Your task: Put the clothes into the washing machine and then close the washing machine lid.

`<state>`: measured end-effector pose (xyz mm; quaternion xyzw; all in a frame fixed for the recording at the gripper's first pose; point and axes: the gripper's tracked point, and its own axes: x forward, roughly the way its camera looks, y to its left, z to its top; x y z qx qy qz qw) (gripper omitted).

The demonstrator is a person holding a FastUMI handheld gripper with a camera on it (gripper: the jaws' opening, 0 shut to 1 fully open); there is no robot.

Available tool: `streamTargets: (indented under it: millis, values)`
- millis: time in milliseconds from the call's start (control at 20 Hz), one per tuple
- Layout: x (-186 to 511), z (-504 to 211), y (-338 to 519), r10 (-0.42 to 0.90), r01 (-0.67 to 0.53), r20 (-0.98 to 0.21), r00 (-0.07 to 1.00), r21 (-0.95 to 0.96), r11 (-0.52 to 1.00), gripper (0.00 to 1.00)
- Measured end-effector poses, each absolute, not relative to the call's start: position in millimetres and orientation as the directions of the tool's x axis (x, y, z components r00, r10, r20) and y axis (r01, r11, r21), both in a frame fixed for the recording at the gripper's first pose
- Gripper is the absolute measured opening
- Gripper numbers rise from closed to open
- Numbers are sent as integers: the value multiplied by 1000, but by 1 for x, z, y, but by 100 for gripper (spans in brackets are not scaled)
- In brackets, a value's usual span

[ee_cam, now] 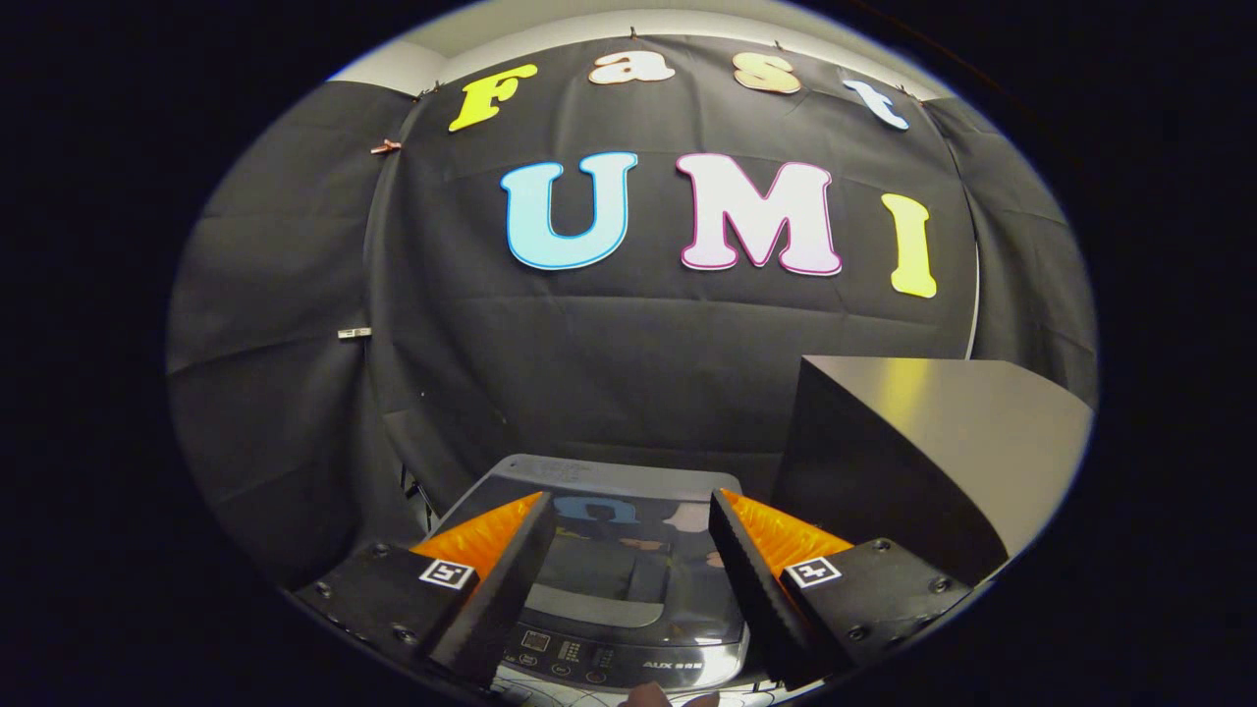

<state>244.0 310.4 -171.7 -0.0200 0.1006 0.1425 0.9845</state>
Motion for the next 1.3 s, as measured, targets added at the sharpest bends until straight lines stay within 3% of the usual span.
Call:
streamTargets:
  millis: [1300]
  values:
    - [146, -10, 169, 203, -203, 1, 979, 7, 979, 99]
